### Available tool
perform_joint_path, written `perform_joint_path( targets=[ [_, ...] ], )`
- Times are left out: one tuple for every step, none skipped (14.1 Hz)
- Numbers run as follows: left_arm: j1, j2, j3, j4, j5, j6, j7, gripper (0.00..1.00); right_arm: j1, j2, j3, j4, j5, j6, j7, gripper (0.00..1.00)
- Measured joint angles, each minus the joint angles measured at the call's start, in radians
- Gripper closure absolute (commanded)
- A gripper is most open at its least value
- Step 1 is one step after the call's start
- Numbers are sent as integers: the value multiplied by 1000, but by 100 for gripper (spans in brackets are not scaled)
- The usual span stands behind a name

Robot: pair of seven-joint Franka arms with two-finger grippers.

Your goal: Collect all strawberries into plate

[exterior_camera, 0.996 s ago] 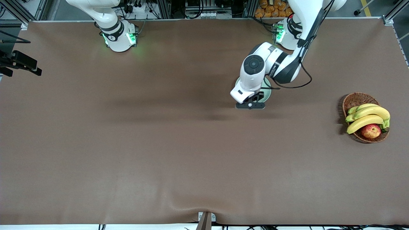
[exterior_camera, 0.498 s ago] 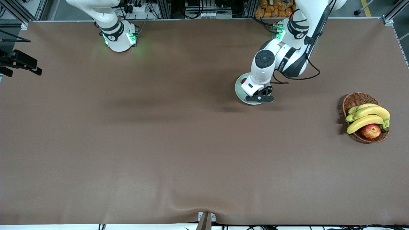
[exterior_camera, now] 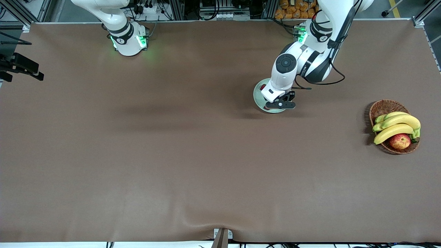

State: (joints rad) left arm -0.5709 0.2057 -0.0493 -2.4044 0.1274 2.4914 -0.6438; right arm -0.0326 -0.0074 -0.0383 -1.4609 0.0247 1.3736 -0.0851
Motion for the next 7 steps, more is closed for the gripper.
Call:
perform_joint_path(
  targets=[
    [0, -1, 0, 5, 0, 3, 0, 0, -1, 0, -2, 0, 0, 0, 0, 0],
    [1, -3, 1, 20, 0, 6, 0, 0, -2, 0, -4, 0, 0, -1, 0, 0],
    [2, -5, 2, 44, 0, 7, -1, 0, -2, 0, -5, 0, 0, -1, 0, 0],
    [8, -6, 2, 77, 0, 3, -1, 0, -2, 0, -5, 0, 0, -1, 0, 0],
    [18, -6, 3, 118, 0, -14, -1, 0, -2, 0, -6, 1, -1, -1, 0, 0],
    [29, -4, 3, 166, 0, -45, -1, 0, -3, -1, -8, 1, -2, -1, 1, 0],
    [42, 1, 5, 221, 0, -82, 0, 0, -5, -1, -12, 3, -2, 0, 1, 0]
  ],
)
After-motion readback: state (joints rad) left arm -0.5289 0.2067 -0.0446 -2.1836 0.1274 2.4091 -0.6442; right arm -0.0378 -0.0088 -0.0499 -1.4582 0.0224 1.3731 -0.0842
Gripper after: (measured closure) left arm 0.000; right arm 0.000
